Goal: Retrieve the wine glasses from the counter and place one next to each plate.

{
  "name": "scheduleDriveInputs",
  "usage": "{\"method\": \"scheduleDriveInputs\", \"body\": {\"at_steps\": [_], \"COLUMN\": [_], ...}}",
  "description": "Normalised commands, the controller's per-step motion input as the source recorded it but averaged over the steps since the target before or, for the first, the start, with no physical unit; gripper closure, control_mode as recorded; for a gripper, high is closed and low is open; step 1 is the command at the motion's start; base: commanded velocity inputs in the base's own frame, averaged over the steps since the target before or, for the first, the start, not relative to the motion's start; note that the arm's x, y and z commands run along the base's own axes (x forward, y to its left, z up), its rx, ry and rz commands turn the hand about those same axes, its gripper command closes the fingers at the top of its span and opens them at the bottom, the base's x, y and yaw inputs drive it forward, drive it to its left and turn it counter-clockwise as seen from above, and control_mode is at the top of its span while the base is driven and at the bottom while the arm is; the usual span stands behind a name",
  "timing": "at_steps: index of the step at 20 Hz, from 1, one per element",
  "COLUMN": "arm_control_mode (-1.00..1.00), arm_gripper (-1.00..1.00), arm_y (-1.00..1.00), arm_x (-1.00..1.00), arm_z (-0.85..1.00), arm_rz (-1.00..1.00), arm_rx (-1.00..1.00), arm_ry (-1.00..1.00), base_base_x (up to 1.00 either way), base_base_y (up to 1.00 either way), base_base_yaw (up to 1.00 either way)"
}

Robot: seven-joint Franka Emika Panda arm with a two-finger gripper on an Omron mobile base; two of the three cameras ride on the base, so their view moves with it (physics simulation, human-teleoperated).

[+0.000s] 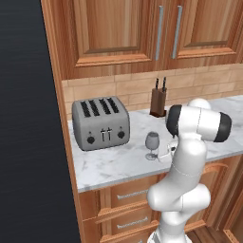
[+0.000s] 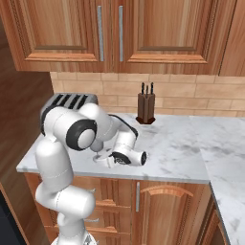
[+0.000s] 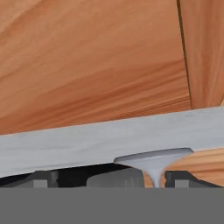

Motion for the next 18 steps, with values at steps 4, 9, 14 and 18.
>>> {"method": "scheduleDriveInputs", "body": {"at_steps": [4,9,14,18], "arm_control_mode": [-1.0,-1.0,-1.0,-1.0], "arm_gripper": [-1.0,-1.0,-1.0,-1.0], "arm_y": [0.24,0.14,0.21,0.1], "arm_x": [0.0,-0.16,-0.28,0.09], "arm_z": [-0.02,0.0,0.0,0.0], "arm_rz": [0.0,0.05,0.06,0.0], "arm_rx": [0.0,0.01,0.01,0.0], "arm_ry": [0.0,0.01,0.0,0.01], "base_base_x": [0.0,0.0,0.0,0.0], "base_base_y": [0.0,0.0,0.0,0.0], "base_base_yaw": [0.0,0.0,0.0,0.0]}}
